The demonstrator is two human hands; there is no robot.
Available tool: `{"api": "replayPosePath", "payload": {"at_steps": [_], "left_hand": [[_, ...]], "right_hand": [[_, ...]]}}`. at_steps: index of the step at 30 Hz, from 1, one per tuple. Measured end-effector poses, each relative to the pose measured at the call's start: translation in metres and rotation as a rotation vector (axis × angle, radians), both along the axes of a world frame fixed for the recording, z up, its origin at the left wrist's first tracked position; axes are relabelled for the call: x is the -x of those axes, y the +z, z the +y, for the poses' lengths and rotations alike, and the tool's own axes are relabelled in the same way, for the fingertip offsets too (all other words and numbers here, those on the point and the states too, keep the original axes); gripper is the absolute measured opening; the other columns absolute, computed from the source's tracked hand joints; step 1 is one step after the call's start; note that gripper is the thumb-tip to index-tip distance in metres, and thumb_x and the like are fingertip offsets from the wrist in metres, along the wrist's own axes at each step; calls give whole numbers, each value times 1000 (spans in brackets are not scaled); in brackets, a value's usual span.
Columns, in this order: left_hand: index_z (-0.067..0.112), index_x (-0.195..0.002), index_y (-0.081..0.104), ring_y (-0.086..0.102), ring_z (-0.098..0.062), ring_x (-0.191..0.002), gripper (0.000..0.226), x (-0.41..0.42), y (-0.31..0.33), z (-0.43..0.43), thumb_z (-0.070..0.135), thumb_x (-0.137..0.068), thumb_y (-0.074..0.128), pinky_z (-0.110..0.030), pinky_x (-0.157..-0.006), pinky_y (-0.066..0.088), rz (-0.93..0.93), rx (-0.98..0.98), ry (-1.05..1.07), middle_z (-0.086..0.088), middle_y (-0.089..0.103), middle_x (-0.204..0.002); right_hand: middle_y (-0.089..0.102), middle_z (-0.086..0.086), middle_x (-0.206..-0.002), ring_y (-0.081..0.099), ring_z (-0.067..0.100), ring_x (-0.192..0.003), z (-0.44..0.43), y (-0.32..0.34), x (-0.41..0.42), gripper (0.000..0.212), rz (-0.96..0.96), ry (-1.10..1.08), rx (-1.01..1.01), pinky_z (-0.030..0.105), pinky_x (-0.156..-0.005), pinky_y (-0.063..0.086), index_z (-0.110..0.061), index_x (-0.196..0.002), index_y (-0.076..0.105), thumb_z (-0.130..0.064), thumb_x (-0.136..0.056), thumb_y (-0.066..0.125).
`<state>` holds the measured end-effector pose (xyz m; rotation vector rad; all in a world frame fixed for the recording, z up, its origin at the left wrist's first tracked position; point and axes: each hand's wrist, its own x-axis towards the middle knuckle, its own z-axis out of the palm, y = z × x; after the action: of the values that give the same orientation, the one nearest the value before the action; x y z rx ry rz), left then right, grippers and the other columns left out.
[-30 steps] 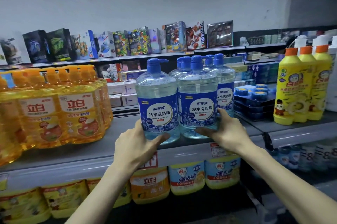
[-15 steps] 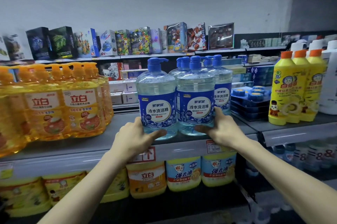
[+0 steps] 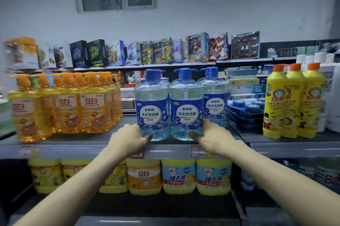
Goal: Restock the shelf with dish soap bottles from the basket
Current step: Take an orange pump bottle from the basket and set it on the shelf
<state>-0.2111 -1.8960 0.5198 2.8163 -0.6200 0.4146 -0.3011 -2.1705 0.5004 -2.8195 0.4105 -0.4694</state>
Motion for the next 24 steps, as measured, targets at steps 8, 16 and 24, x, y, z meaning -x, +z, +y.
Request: {"api": "replayPosePath", "payload": {"at_steps": [8,16,24], "left_hand": [[17,-85,57,55,-18,-75,37,51,7,-50,52,-97,60,-33,-59,42,-130,80,-32,0,57,-82],[5,-167,13,67,-42,-110,104,52,-6,-112,61,-97,64,-46,-83,55,-235,225,-31,-18,70,-111],[3,-167,-1,72,-38,-105,124,40,-23,-131,72,-90,67,-45,-81,57,-296,282,38,-16,75,-104]], "right_hand": [[68,10,-120,64,35,-109,-41,1,15,55,-43,34,149,43,-81,47,-21,-110,53,-72,-102,36],[68,16,-119,66,40,-109,-82,13,2,49,-232,-184,-83,38,-74,47,-8,-112,55,-54,-96,67],[72,17,-109,66,41,-99,-92,8,-26,34,-322,-155,-269,36,-72,49,-10,-99,67,-43,-92,74]]}}
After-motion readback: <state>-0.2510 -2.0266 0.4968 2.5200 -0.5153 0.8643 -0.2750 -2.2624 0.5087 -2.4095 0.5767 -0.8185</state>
